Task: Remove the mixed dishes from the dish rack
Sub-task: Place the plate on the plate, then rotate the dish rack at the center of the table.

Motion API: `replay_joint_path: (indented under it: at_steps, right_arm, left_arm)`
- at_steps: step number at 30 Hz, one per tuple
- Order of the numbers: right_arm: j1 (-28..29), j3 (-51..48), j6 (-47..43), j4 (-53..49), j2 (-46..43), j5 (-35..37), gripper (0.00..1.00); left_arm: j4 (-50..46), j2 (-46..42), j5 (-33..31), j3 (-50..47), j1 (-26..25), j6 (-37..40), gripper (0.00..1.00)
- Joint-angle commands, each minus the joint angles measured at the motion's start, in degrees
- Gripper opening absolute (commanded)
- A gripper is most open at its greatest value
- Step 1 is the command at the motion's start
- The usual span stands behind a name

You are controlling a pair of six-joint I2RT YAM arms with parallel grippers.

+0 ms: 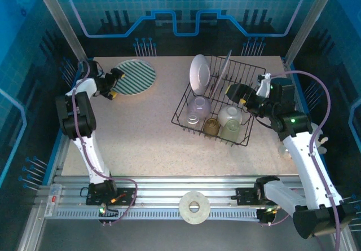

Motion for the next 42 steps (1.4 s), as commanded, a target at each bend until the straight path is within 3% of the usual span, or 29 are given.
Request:
replay_joint_path:
  at_steps: [1,17,24,31,34,37,42]
  right_arm:
    - [-0.67,-1.81,-0.4,-0.91,-1.51,0.28,1.0]
    - [3.41,1.48,-3.92,-11.05,-4.89,12.63,1.0]
    - [9.07,7.13,-6.94,-15.45,-3.27,23.19,1.0]
    - [12.05,12.74,-7.59,-15.85,3.23,27.41,1.0]
    - [13.21,14.97,-7.76,-14.91,6.14,28.55,1.0]
    - [13.41,15.86,-8.1,-13.44,8.42,28.52,1.0]
    - [13.41,16.5,-8.89,-11.96,11.94,28.55,1.0]
  left_arm:
    - [-4.96,-0.86,-2.14,2.1,-0.8,2.17,0.99]
    - [-12.15,-2.85,-4.53,1.81,-0.36,2.37,0.99]
    - [-16.99,-14.27,-5.62,-2.75,0.06,3.24,0.99]
    - [-13.73,-34.89,-2.08,-15.91,-2.07,3.12,0.99]
    - [-15.42,-42.63,-1.53,-19.3,-7.16,6.29,0.99]
    - [-16.28,-47.27,-0.26,-21.34,-15.33,8.73,0.98]
    - [-17.26,-46.65,-1.47,-20.29,-31.45,13.27,0.93]
